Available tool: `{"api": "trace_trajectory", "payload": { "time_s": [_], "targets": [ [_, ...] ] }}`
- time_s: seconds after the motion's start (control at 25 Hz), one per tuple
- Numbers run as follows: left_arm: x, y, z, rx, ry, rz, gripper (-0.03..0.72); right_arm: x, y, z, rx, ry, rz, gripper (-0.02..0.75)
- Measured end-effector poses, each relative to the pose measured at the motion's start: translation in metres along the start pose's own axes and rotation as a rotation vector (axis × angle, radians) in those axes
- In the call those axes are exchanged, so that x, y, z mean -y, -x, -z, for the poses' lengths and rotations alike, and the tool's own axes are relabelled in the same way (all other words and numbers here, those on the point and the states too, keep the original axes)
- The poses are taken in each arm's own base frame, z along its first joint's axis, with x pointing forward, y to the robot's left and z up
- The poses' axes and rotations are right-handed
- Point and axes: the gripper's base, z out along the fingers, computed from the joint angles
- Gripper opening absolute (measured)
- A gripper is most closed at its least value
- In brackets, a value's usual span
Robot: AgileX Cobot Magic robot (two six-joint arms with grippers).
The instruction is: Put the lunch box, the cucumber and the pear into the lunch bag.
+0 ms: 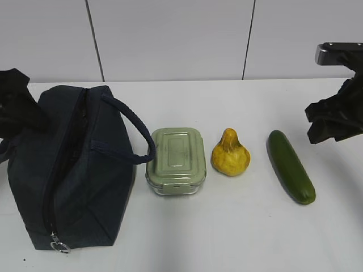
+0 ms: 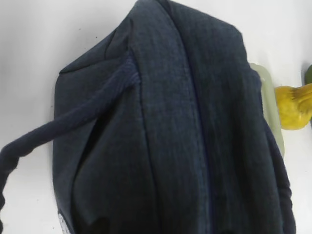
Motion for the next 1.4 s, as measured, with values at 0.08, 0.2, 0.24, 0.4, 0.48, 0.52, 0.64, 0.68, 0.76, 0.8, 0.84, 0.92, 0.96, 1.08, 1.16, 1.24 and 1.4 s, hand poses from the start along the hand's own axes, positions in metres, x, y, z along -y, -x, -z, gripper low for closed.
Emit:
{"api": "trace_trajectory", "payload": {
  "time_s": [0.08,0.2,0.24,0.4,0.48,0.52,0.64,0.68,0.76,0.8,0.84,0.92,0.96,1.08,1.16,1.24,1.4],
  "targets": [
    [-0.003,0.001,-0.004,-0.016,0.006,0.002,0.399,0.0,0.0,0.0,0.002,0.001,-0.002,0.393],
    [-0.007,0.001,-0.01,-0.041,0.021,0.0,0.33,0.0,0.0,0.0,0.004,0.002,-0.003,0.393],
    [-0.008,0.001,-0.012,-0.046,0.024,0.0,0.273,0.0,0.0,-0.001,0.003,0.005,-0.002,0.393],
    [-0.008,0.002,-0.011,-0.047,0.03,-0.007,0.038,-0.002,0.002,-0.013,-0.026,0.037,-0.008,0.393],
    [-0.008,0.002,-0.011,-0.048,0.033,-0.011,-0.001,-0.002,0.001,-0.023,-0.055,0.05,-0.015,0.395],
    [-0.008,0.002,-0.011,-0.049,0.034,-0.012,-0.008,-0.001,0.0,-0.029,-0.072,0.051,-0.016,0.401],
    [-0.008,0.002,-0.011,-0.049,0.034,-0.014,-0.013,0.0,-0.001,-0.043,-0.123,0.06,-0.011,0.476],
    [-0.008,0.002,-0.011,-0.047,0.034,-0.014,-0.013,0.0,0.001,-0.048,-0.138,0.065,-0.01,0.507],
    [-0.009,0.002,-0.011,-0.044,0.035,-0.015,-0.013,0.001,0.005,-0.055,-0.169,0.074,-0.008,0.57],
    [-0.009,0.002,-0.011,-0.043,0.036,-0.015,-0.013,0.0,0.007,-0.059,-0.188,0.08,-0.004,0.584],
    [-0.009,0.003,-0.011,-0.041,0.036,-0.015,-0.013,-0.001,0.011,-0.062,-0.198,0.085,0.002,0.594],
    [-0.009,0.003,-0.011,-0.038,0.037,-0.016,-0.013,-0.003,0.02,-0.066,-0.209,0.092,0.012,0.603],
    [-0.009,0.003,-0.011,-0.038,0.037,-0.016,-0.013,-0.006,0.024,-0.069,-0.21,0.096,0.021,0.605],
    [-0.009,0.003,-0.011,-0.036,0.038,-0.016,-0.013,-0.012,0.036,-0.077,-0.232,0.067,0.048,0.605],
    [-0.009,0.003,-0.011,-0.036,0.038,-0.016,-0.013,-0.013,0.043,-0.083,-0.25,0.021,0.067,0.605],
    [-0.009,0.003,-0.011,-0.036,0.038,-0.016,-0.013,-0.015,0.047,-0.089,-0.267,0.001,0.081,0.604],
    [-0.009,0.003,-0.011,-0.035,0.038,-0.016,-0.013,-0.021,0.054,-0.099,-0.27,-0.006,0.087,0.597]
  ]
}}
